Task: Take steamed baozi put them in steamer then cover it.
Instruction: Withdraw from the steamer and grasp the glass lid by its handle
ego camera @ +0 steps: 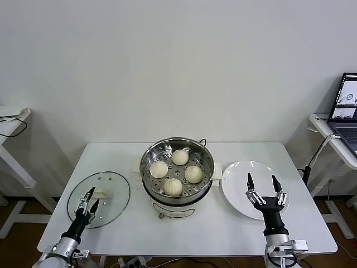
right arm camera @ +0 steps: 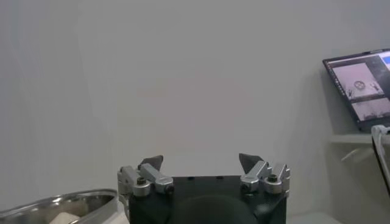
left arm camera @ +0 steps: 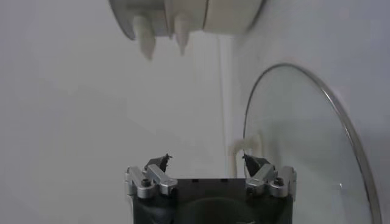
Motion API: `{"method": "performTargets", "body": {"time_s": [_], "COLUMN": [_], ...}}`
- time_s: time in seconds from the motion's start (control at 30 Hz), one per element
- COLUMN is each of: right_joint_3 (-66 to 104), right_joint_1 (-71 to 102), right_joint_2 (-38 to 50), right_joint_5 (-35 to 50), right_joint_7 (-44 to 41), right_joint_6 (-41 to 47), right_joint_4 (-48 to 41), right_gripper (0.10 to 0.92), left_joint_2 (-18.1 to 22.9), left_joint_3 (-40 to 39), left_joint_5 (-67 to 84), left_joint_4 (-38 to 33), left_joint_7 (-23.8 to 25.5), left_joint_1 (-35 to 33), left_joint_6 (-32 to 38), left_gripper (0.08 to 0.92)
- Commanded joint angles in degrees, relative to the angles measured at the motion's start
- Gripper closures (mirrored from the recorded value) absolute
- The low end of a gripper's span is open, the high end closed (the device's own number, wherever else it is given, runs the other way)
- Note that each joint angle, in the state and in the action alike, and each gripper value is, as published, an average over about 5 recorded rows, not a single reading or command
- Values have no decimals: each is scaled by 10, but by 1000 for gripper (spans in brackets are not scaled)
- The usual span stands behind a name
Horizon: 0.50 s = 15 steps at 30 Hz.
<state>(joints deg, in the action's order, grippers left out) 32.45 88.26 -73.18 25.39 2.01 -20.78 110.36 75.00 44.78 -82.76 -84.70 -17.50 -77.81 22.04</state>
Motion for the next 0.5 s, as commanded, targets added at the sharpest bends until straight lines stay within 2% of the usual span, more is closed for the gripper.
{"method": "performTargets", "body": {"time_s": [0.03, 0.5], "right_joint_3": [-1, 2], "right_joint_1": [2, 1], "right_joint_2": [-3, 2], "right_joint_5": [-2, -5], "right_joint_7": [0, -1], "right_joint_6": [-2, -6], "right_joint_4": [-1, -11], "right_gripper": [203, 203], "left_joint_2": [-3, 1], "left_joint_3": [-6, -18], "left_joint_5": [-25, -23], "left_joint_4": [37, 73], "left_joint_7": [-7, 0], "left_joint_1": [45, 89], "left_joint_6": [-13, -36], "left_gripper": [177, 177]}}
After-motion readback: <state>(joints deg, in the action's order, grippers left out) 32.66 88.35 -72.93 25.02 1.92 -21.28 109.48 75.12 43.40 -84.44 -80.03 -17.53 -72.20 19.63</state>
